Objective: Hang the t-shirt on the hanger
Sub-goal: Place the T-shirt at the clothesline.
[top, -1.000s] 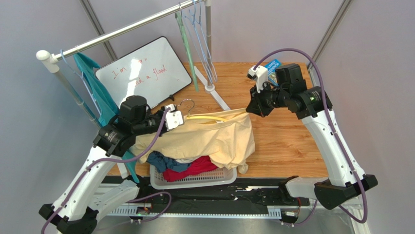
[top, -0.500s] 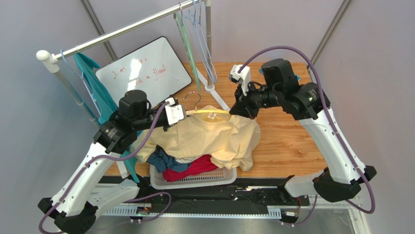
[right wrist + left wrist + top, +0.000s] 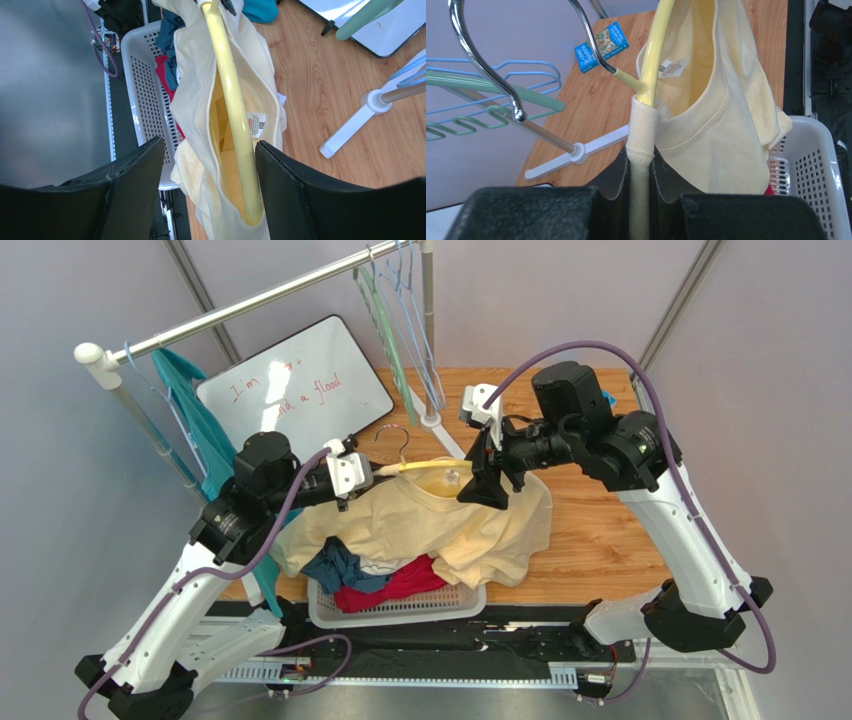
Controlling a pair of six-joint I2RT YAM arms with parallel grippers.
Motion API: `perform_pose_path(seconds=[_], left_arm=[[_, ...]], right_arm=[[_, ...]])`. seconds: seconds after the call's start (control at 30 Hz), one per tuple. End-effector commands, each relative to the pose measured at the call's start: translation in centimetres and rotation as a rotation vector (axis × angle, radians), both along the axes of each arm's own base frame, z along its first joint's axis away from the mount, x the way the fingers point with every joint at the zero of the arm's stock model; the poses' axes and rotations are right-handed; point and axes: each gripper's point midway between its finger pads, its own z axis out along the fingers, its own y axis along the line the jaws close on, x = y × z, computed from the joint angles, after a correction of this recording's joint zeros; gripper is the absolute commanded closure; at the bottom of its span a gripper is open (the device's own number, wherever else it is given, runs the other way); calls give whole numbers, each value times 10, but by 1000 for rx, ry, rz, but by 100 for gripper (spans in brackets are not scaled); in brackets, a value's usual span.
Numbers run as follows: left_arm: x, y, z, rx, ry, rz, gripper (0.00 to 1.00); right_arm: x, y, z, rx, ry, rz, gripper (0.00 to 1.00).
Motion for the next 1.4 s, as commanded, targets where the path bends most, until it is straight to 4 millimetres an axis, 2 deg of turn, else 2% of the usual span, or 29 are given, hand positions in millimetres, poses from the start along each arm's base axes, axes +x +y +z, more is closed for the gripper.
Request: perform_pose_path(seconds=[0.0,0.2,0.57,0.63,0.67,0.7,0.9,1.0,1.17,1.2,1.37], left_arm=[[-4,-5,31,-108,-56,-17,100],[-5,-10,24,-88,-34,-49,100],[-4,-14,22,-64,-4,-62,100],[-4,-14,22,-57,-5,-65,100],[-5,-14,22,-55,-8,-65,100],[-5,-13,23,-54,-10,-61,100],[-10,-2,6,15,10,-40,100],[-7,9,-6,52,52,14,93],[0,36,-7,60,86,136,82],[0,41,-2,62,77,151,80],[-9,60,-15,123,110,192,77]], right_arm=[[5,-5,7,0,-95,0,29],[22,6,8,-28,-182,-2,39],[22,52,1,-71,-297,93,52],[24,59,-4,-94,-312,104,63],[24,60,-4,-100,-324,109,90],[26,61,-5,-107,-330,106,100],[30,49,1,-112,-397,80,100],[29,35,2,-121,-419,65,100],[29,14,-2,-144,-441,39,100],[30,8,-1,-145,-444,24,100],[34,-2,1,-146,-444,-10,100]])
